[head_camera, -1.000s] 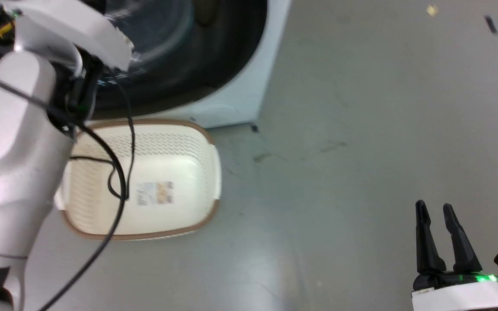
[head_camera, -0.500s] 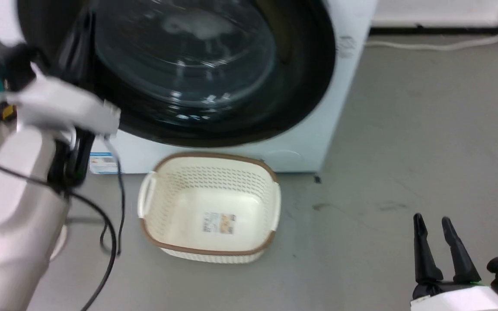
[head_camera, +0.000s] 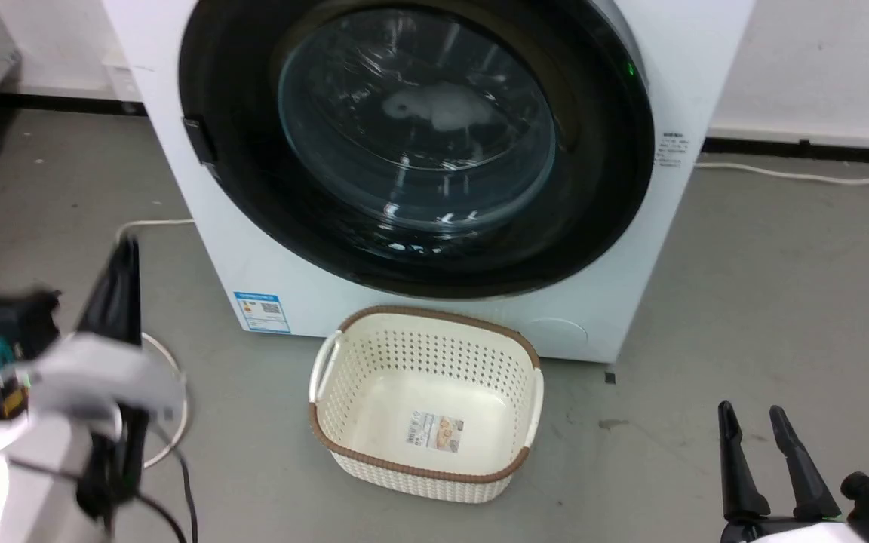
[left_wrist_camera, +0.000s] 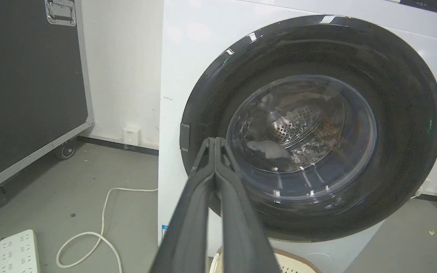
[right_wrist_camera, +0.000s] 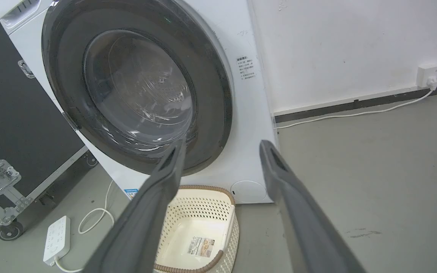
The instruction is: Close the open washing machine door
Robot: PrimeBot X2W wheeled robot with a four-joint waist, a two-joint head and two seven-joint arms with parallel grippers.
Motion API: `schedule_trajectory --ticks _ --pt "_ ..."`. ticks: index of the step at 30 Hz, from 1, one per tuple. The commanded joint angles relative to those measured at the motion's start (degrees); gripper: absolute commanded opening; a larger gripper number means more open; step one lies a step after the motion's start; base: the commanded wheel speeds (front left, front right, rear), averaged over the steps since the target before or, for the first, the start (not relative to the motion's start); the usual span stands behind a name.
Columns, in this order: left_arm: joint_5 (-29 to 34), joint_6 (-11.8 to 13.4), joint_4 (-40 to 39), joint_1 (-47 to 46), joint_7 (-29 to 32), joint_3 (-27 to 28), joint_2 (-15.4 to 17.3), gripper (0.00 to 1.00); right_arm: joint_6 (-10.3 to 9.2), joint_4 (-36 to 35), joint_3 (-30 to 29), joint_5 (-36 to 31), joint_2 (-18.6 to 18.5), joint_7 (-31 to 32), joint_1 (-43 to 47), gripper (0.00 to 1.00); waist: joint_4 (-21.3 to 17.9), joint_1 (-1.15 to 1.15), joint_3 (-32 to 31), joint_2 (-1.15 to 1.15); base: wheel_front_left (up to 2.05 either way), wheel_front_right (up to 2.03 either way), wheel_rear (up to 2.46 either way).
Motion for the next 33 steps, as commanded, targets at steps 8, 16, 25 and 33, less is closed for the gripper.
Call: schedule_trajectory --ticks 8,16,25,33 --pt "0.65 2.95 -2.29 10.36 0.2 -0.1 0.61 0.0 0.06 -0.03 -0.54 -6.42 0.0 -0.25 1.53 1.0 1.76 0.01 -1.2 0.0 0.0 0.0 0.0" --pt "0.48 3.22 -3.88 14.99 2.11 -1.96 1.34 0.0 0.06 0.1 -0.88 -6.54 0.0 -0.25 2.43 1.0 2.1 0.01 -1.51 0.0 0.0 0.0 0.0" --pt "0.69 3.46 -6.91 17.42 1.44 -2.14 1.39 1.0 0.06 0.56 -0.58 -6.13 0.0 -0.25 2.53 1.0 1.76 0.01 -1.46 0.0 0.0 0.0 0.0" --pt "2.85 4.83 -10.56 19.32 0.03 0.1 0.67 1.0 0.06 0.86 -1.11 -7.79 0.0 1.71 1.85 0.44 2.01 0.01 -0.74 0.0 0.0 0.0 0.0"
